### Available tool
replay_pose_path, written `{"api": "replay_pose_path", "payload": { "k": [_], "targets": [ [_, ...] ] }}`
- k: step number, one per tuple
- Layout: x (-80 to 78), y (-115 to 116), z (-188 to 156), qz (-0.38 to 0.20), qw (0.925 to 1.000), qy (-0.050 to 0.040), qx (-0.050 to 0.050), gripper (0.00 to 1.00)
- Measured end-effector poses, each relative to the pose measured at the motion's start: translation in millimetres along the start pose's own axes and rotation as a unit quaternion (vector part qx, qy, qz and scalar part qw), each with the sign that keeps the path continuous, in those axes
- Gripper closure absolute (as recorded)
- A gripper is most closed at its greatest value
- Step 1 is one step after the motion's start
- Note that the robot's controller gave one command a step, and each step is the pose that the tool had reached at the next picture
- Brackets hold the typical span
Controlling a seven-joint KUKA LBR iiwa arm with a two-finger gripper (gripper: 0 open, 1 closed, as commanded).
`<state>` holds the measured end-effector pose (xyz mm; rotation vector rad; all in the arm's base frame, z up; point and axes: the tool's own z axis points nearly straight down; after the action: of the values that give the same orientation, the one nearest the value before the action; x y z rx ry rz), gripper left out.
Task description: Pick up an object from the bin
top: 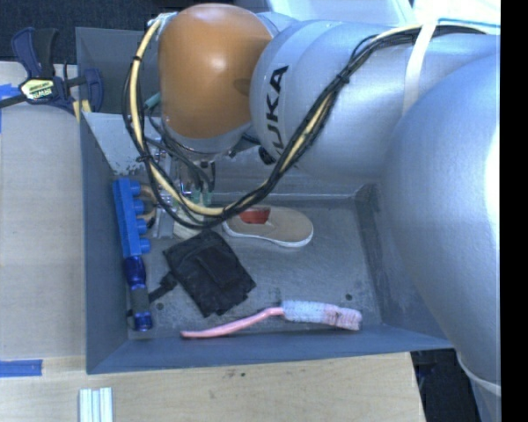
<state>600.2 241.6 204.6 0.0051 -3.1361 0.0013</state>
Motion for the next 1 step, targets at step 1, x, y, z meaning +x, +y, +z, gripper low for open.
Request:
{"api": "replay_pose_path", "payload": {
  "k": [1],
  "targets": [
    [-2.1, -1.1, -4.9, 0.002, 1.0, -0.0041, -0.001, 0.0]
  ]
}}
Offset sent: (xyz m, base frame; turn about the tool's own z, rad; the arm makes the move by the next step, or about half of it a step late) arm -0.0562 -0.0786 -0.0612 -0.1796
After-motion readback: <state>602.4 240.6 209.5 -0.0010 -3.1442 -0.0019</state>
